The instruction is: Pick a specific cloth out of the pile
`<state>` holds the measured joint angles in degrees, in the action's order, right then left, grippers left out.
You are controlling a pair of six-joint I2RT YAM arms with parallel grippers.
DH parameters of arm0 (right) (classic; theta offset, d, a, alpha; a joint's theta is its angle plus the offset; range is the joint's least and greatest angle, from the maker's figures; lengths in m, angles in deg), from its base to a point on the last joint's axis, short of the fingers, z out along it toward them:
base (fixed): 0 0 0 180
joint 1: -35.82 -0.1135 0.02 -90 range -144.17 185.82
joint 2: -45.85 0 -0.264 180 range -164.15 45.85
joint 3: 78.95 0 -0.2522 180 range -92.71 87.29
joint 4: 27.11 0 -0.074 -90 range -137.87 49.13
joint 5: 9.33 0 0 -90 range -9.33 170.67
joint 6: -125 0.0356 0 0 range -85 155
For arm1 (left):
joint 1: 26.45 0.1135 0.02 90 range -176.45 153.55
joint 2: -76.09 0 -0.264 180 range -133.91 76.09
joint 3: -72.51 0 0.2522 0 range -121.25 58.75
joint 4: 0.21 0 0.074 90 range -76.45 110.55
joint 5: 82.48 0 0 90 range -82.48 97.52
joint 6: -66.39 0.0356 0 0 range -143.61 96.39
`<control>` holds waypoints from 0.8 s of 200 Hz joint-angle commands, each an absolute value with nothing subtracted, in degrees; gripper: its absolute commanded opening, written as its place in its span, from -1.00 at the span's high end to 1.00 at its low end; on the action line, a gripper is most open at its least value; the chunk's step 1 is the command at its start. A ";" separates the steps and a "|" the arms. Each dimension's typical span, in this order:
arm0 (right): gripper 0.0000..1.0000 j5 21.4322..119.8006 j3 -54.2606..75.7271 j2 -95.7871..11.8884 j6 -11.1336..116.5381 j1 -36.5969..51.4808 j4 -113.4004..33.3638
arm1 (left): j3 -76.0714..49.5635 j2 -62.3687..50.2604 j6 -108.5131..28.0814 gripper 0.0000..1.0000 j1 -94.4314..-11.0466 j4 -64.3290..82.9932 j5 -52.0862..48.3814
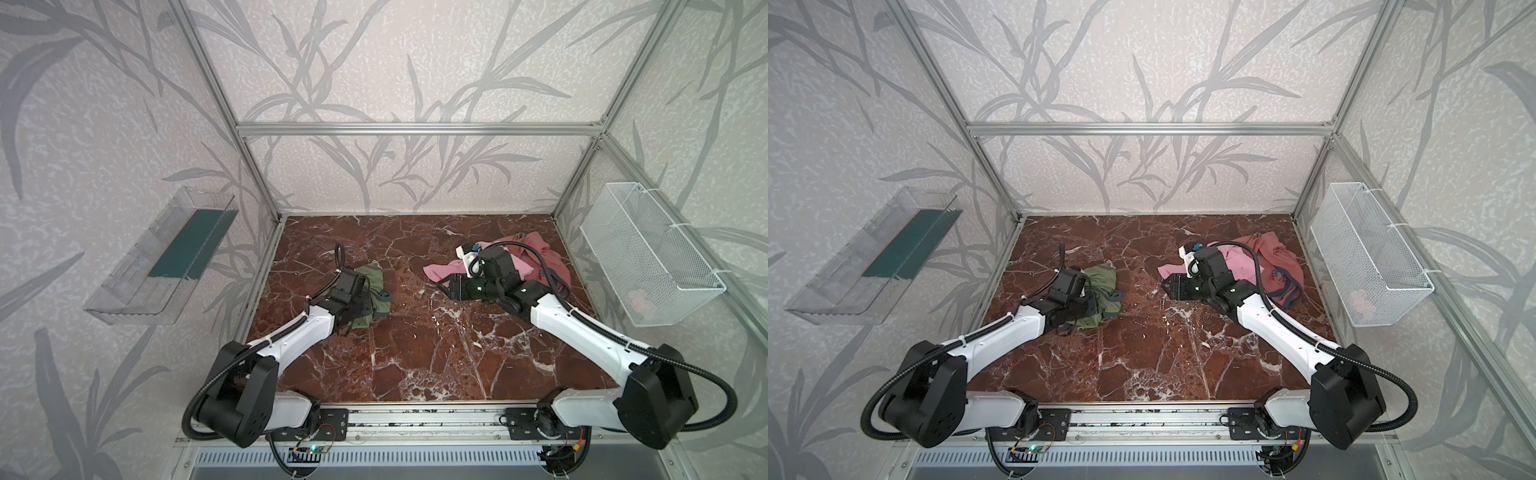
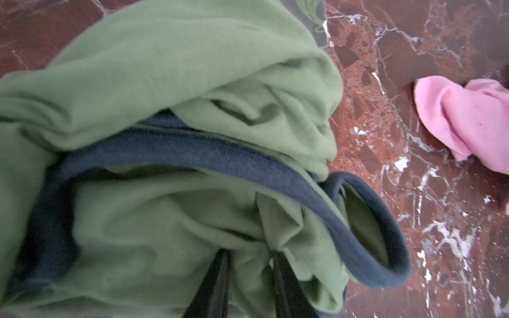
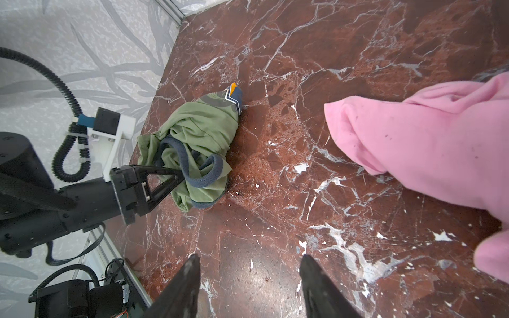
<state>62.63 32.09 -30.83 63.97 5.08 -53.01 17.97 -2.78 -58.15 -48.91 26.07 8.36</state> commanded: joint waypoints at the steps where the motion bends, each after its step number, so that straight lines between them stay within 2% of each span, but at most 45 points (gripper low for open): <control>1: -0.17 62.90 28.68 -32.28 63.26 5.18 -53.33 | 16.37 -6.42 -59.80 0.48 -48.23 22.51 14.49; 30: -0.16 62.83 25.84 -34.85 62.54 5.15 -54.16 | 12.58 -12.69 -58.49 0.49 -45.55 22.10 16.53; 101: -0.16 63.58 19.65 -39.82 61.64 5.15 -55.97 | -0.58 -25.63 -54.06 0.52 -35.28 24.36 13.24; 160: -0.16 66.24 19.12 -39.60 60.59 5.43 -57.50 | -7.72 -28.15 -49.64 0.52 -31.77 25.38 10.73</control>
